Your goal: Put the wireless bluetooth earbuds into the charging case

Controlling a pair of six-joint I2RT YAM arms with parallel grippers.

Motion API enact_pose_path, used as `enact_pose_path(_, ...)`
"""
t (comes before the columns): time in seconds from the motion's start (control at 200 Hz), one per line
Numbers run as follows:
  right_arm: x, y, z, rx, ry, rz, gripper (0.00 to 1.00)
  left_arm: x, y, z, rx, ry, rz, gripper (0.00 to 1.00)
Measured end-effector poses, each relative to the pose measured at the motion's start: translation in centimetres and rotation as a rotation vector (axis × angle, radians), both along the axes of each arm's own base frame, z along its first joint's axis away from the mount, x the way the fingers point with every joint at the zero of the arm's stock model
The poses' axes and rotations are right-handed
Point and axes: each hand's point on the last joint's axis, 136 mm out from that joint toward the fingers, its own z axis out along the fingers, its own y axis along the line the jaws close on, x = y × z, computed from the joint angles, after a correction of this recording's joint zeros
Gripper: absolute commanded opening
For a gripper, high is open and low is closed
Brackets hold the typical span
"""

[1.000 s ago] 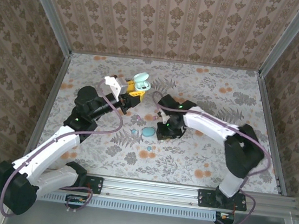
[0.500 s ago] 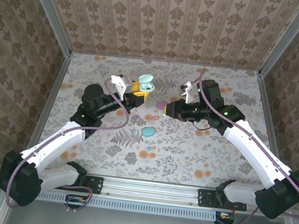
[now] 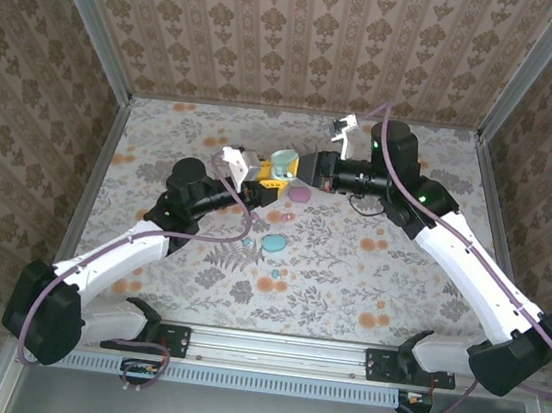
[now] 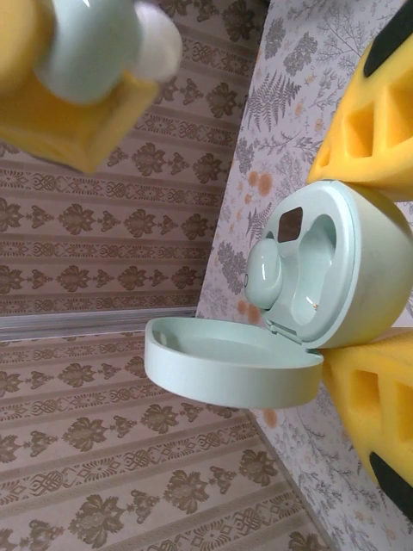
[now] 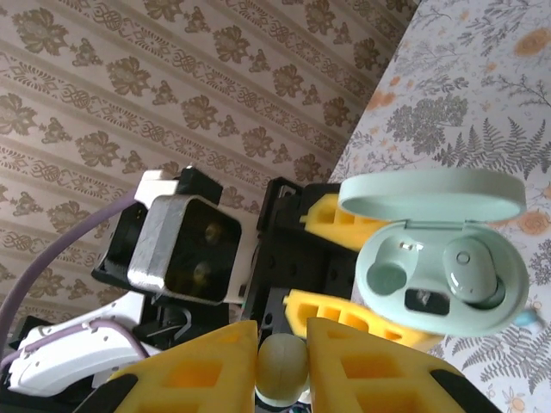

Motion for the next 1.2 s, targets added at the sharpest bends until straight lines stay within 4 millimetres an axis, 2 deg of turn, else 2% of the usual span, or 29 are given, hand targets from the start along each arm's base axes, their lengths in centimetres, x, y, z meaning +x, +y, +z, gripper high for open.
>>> enact_pose_path(0.24, 1.1, 0.9, -1.7, -0.026, 0.034, -0.008, 0.23, -0.2, -0.1, 0.3, -0.007, -0.011, -0.011, 0.29)
enact_pose_path(0.585, 1.8, 1.3, -0.8, -0.026, 0.009, -0.019, 0.23, -0.3, -0.4, -0.3, 0.003, 0.003, -0.031, 0.29)
enact_pose_path(0.795, 2.7, 1.6, -2.3, -0.063, 0.023, -0.031, 0.22, -0.4, -0.5, -0.3, 0.003, 0.003, -0.038, 0.29)
enact_pose_path(1.2, 2.3, 1.8, -3.3, -0.097, 0.036, -0.019, 0.22, -0.4, -0.5, -0.3, 0.002, 0.004, -0.037, 0.29)
